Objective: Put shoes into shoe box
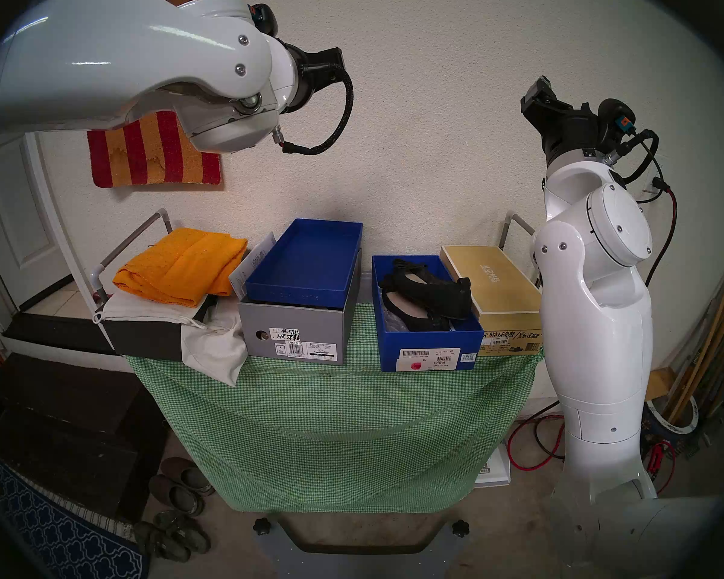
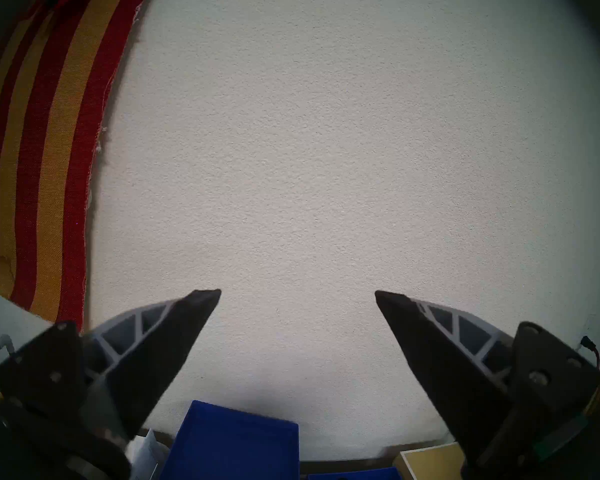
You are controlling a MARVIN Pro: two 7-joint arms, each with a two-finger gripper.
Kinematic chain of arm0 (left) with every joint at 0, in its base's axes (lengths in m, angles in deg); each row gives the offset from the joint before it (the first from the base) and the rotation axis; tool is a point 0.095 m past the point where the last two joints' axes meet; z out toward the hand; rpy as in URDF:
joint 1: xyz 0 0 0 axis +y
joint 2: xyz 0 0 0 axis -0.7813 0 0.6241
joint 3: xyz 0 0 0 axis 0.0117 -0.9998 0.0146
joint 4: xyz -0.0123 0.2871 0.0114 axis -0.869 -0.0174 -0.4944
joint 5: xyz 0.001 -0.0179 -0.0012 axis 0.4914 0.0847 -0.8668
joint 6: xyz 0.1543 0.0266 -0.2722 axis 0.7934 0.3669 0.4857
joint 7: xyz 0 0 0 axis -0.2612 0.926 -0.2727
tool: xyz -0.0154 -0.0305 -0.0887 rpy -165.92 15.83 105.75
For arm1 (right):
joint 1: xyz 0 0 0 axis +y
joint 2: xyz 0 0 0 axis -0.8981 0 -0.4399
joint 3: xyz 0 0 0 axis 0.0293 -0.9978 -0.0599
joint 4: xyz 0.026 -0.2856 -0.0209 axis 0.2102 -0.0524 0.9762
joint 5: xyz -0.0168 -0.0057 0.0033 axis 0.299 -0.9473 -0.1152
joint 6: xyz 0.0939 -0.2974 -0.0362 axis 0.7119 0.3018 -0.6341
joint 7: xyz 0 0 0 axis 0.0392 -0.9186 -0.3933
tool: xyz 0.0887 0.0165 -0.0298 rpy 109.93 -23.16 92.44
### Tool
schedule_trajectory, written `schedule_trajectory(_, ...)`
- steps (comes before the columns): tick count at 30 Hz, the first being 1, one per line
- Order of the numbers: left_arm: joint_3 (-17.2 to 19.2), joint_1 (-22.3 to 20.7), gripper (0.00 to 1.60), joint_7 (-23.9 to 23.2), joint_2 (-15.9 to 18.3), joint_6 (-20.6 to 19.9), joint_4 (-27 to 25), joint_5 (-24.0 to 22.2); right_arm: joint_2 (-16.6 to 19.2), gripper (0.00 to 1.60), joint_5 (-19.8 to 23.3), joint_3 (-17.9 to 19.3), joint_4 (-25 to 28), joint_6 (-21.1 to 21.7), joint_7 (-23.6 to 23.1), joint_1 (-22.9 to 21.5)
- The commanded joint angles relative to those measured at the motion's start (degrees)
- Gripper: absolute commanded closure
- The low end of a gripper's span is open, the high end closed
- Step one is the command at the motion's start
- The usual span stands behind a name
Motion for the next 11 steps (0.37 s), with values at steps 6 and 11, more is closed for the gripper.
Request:
schedule_trajectory(6, 0.06, -0.14, 0.0, 0.13, 0.09, -0.09, 0.13, -0.11, 0.07, 0.0, -0.1, -0.38, 0.12, -0.18, 0.05, -0.26)
schedule_trajectory(11, 0.06, -0.14, 0.0, 0.13, 0.09, -0.09, 0.13, -0.11, 0.16, 0.0, -0.03, -0.43, 0.12, -0.23, 0.14, -0.27)
